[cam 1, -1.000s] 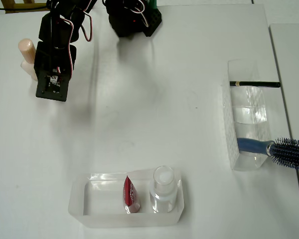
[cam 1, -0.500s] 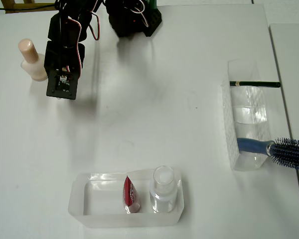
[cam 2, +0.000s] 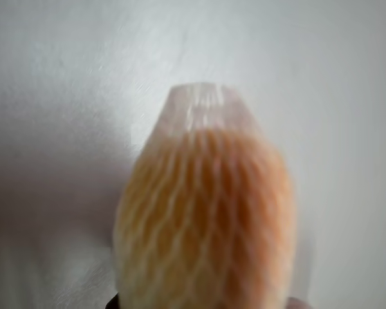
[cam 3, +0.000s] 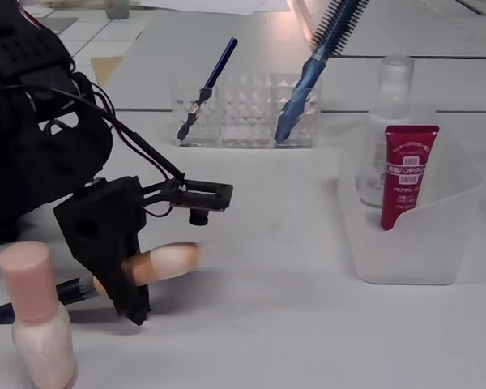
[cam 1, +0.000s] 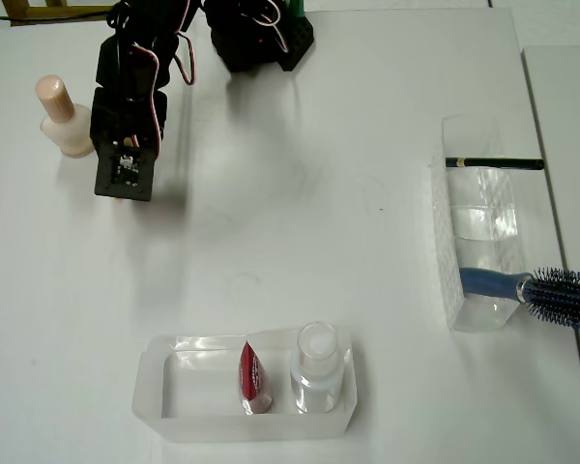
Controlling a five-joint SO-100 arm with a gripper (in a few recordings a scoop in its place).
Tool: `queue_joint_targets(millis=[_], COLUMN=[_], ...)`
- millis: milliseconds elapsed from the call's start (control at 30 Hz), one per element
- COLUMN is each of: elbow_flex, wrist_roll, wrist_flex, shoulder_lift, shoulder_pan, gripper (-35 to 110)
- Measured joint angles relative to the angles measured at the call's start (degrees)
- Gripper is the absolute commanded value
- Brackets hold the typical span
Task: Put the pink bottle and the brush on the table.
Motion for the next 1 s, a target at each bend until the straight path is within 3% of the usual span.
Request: queue_joint_targets(millis=[167,1000], elbow_flex=[-0.1,-7.6], wrist_roll=[0.0,1.1], wrist_flex=[2.5,9.8], shoulder_lift=[-1.0,-4.7], shoulder_pan=[0.0,0.2], gripper=[2,42])
